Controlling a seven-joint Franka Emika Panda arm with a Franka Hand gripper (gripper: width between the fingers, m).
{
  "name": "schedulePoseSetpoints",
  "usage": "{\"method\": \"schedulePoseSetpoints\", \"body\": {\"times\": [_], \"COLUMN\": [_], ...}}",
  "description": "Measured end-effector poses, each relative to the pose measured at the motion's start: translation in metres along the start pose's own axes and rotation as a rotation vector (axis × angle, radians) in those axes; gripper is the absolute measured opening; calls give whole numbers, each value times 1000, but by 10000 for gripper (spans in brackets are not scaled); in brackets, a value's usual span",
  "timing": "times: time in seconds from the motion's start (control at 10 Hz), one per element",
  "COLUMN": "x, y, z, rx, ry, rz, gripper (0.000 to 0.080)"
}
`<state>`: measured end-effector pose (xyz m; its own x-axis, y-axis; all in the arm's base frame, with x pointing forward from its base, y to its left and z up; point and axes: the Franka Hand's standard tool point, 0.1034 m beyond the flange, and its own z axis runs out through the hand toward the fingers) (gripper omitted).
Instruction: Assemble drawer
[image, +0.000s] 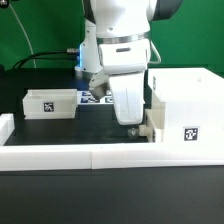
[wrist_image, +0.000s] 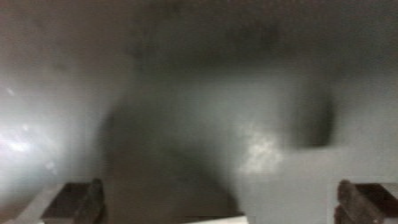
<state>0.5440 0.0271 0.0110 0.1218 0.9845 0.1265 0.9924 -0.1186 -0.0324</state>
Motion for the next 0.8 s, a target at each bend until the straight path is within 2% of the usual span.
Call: {"method": "schedulePoseSetpoints", "body": {"times": [0.4, 0.6, 0.8], "x": [-2, -22, -41], "y": [0, -6, -16], "z": [1, -2, -6], "rx": [-1, -10, -2], "ry": [-1, -6, -11], "rz": [34, 65, 101], "gripper": [649, 649, 649]}}
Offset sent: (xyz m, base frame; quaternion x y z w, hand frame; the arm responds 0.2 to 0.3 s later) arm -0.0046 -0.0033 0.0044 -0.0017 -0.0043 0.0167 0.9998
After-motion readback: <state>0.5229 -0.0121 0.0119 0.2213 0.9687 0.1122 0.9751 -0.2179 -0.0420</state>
